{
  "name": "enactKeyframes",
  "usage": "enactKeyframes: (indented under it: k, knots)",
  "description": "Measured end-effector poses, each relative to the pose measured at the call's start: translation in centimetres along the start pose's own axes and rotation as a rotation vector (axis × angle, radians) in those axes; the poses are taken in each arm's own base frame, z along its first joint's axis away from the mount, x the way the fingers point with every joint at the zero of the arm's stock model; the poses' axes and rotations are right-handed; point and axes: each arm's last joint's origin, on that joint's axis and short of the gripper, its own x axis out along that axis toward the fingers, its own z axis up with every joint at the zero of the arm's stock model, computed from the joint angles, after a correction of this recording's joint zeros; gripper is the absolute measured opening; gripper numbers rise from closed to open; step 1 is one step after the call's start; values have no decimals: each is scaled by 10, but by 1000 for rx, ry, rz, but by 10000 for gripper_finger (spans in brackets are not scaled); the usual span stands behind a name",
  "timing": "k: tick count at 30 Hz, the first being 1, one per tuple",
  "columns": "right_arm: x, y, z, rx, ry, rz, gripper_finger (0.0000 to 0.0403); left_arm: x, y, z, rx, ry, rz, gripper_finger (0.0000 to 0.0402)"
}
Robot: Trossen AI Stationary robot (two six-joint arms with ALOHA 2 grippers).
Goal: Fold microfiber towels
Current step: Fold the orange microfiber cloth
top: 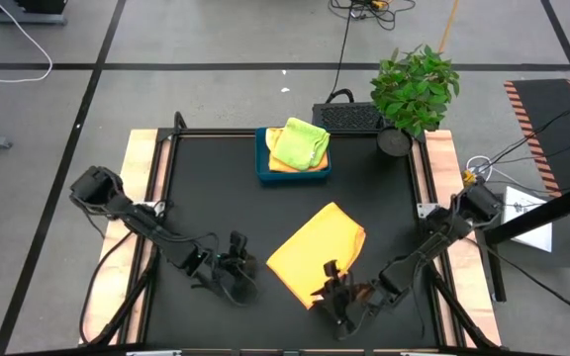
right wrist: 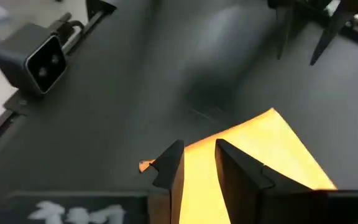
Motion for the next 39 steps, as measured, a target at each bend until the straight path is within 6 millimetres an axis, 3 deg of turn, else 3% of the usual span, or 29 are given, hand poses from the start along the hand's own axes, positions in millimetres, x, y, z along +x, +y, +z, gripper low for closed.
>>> enactKeyframes:
  k: [6, 11, 16, 20, 24, 31, 39]
  knots:
    - [13, 24, 20, -28, -3, 60, 85, 1, 0, 1, -36, -11, -17, 164]
    - [25, 36, 8, 7, 76, 93, 94, 1, 0, 1, -40, -13, -17, 163]
    - [33, 41, 4, 14, 74, 139, 149, 2, 0, 1, -49, -18, -18, 163]
    - [40, 36, -2, -54, 108, 75, 196, 1, 0, 3, -57, -30, -19, 163]
    - [53, 34, -18, -107, 196, 44, 210, 1, 0, 3, -64, -34, -24, 163]
    - [63, 29, -28, -140, 255, -22, 182, 2, 1, 3, -69, -37, -24, 163]
    - [60, 27, -33, -184, 297, -80, 96, 2, 1, 5, -77, -52, -23, 163]
